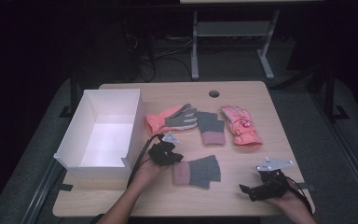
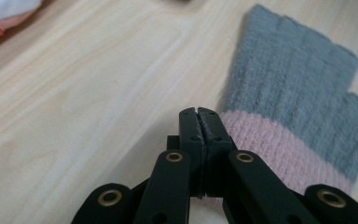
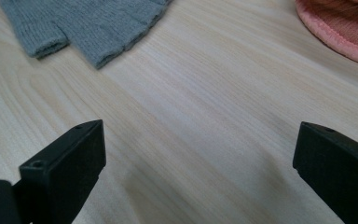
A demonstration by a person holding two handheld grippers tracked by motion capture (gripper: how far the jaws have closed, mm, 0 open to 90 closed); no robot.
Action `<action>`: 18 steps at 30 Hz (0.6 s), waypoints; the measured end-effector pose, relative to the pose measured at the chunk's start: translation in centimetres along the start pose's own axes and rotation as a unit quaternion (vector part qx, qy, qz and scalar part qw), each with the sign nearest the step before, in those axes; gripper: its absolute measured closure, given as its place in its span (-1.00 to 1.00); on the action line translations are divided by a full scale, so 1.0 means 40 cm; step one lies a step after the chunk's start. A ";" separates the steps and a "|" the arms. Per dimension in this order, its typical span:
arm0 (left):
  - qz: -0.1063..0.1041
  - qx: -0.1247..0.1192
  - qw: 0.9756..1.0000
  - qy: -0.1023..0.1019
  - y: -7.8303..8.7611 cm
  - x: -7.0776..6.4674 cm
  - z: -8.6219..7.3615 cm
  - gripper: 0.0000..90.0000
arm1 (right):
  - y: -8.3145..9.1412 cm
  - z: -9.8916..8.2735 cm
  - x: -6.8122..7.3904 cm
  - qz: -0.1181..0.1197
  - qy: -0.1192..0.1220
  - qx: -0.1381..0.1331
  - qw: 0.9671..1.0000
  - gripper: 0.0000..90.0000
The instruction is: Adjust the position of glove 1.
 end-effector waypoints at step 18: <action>-0.059 0.008 0.998 -0.004 0.044 -0.123 -0.091 0.97 | 0.001 0.001 0.002 -0.002 0.000 -0.001 1.000 -0.95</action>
Point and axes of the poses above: each handheld gripper's, and its own axes: y roughly backward along the jaws, z roughly out of its top, x roughly to its left, the point moved 7 cm from there along -y, roughly forward along the jaws, and after that the axes turned 5 degrees about x, right-handed, at the moved point
